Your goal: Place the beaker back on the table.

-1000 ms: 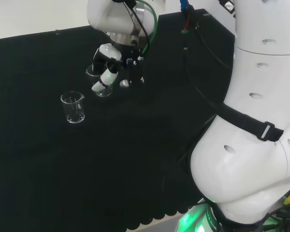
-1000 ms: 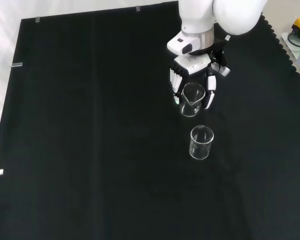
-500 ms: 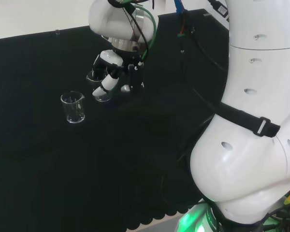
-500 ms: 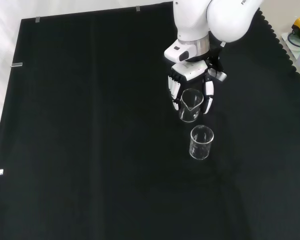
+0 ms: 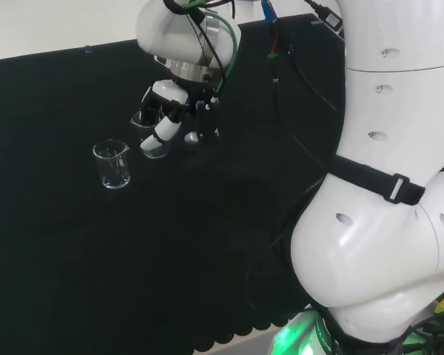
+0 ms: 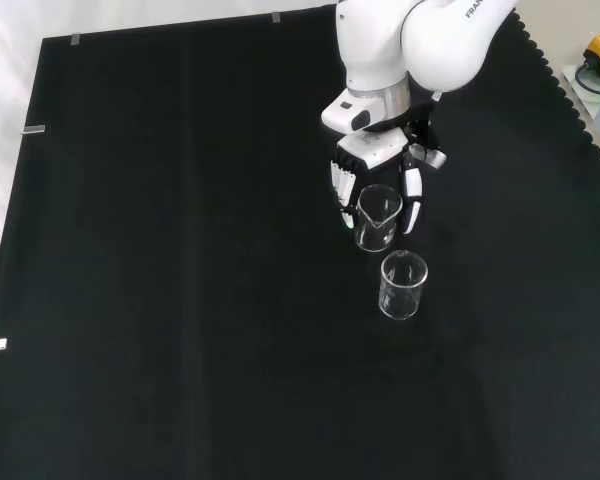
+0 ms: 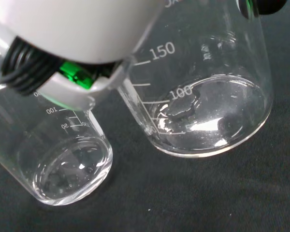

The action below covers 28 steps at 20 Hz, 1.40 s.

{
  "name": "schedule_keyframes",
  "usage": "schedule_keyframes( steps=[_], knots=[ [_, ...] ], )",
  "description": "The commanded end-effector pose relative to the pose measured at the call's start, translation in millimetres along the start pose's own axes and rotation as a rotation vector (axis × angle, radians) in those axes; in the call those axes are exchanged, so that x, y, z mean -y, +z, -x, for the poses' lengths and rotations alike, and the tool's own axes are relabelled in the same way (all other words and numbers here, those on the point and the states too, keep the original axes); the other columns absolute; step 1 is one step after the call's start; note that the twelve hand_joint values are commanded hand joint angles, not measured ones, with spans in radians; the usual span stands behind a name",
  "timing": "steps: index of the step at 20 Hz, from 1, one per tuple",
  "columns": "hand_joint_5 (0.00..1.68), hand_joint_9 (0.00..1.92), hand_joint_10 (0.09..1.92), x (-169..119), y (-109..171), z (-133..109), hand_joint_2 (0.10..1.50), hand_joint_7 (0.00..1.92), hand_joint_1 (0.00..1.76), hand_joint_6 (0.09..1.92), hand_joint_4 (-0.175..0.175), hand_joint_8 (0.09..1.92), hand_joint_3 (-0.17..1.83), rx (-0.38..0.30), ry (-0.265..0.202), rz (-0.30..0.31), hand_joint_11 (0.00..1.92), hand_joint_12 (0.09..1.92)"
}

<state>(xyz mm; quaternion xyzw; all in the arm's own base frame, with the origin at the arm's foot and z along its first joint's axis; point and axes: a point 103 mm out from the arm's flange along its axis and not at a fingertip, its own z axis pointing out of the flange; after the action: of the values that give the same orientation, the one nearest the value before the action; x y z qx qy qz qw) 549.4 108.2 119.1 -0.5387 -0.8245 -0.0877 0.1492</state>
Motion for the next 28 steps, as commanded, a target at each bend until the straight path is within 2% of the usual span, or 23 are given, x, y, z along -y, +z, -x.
schedule_keyframes(
  steps=[1, 12, 28],
  knots=[
    [1.36, 1.58, 0.09, -3.5, 8.7, 3.3, 0.59, 1.36, 1.43, 0.46, -0.175, 0.57, 0.65, -0.015, -0.007, -0.011, 1.37, 0.6],
    [1.36, 1.58, 0.09, -2.6, 13.3, 13.0, 0.6, 1.36, 1.43, 0.46, -0.175, 0.57, 0.65, -0.029, -0.009, -0.008, 1.37, 0.6],
    [1.36, 1.58, 0.09, -5.2, 40.1, 24.7, 0.6, 1.35, 1.43, 0.46, -0.175, 0.58, 0.64, -0.003, -0.004, 0.019, 1.36, 0.61]
  ],
)
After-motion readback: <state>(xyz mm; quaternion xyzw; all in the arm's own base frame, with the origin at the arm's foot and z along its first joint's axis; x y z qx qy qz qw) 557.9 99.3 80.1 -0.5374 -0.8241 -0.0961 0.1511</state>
